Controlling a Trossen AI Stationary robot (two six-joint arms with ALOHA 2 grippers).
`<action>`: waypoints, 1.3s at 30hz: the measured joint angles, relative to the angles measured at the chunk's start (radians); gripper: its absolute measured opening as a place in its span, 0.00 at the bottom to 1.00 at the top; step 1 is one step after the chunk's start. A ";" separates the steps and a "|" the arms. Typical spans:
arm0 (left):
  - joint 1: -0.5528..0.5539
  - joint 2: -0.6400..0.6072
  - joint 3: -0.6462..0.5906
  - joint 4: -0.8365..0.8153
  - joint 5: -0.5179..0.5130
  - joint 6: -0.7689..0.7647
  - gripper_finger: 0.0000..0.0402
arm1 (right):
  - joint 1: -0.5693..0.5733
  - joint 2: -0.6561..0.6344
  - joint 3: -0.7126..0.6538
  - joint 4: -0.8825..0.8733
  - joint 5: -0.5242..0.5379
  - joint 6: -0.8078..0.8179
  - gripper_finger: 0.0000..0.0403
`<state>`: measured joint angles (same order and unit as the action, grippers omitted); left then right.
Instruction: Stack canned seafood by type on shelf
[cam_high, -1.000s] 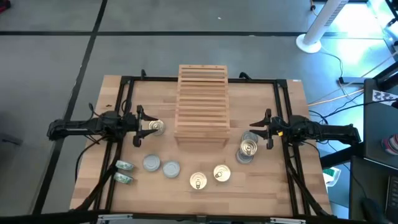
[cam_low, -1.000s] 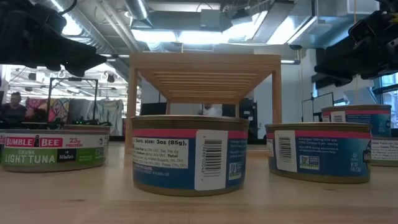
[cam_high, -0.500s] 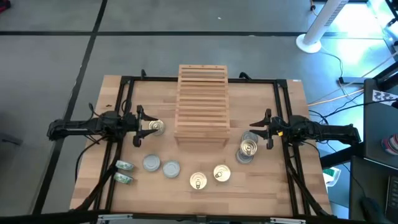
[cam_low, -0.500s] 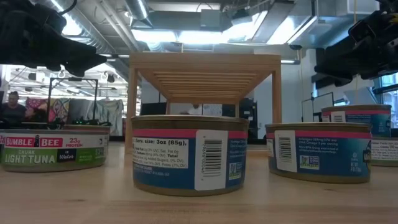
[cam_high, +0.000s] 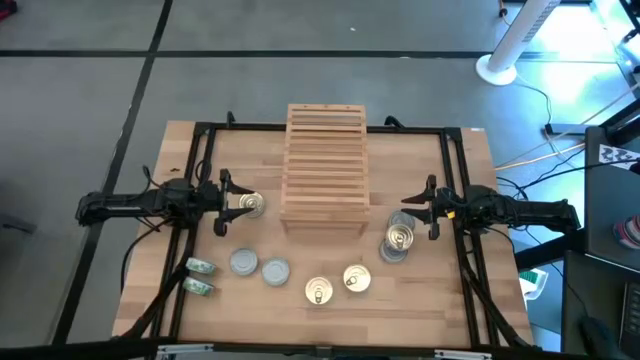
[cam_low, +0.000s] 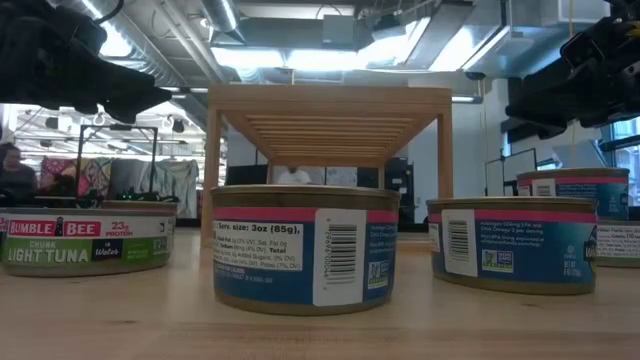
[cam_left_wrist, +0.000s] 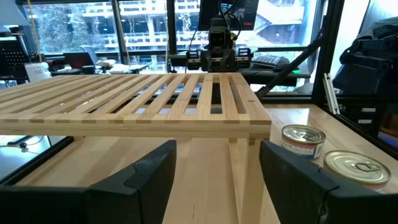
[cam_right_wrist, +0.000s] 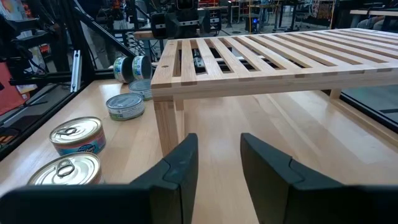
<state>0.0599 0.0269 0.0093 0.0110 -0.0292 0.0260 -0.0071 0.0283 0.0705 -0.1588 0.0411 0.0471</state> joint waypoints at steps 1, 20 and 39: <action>0.000 0.000 0.000 0.000 0.000 0.000 0.57 | 0.000 0.000 0.000 0.000 0.000 0.000 0.30; 0.000 0.000 0.000 0.000 0.000 0.000 0.57 | 0.000 0.000 -0.001 0.022 0.003 -0.003 0.30; 0.000 0.000 0.000 0.000 0.000 -0.003 0.57 | 0.000 0.000 -0.003 0.050 0.064 -0.003 0.30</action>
<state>0.0599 0.0269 0.0093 0.0113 -0.0293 0.0225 -0.0071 0.0283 0.0673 -0.1087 0.1051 0.0437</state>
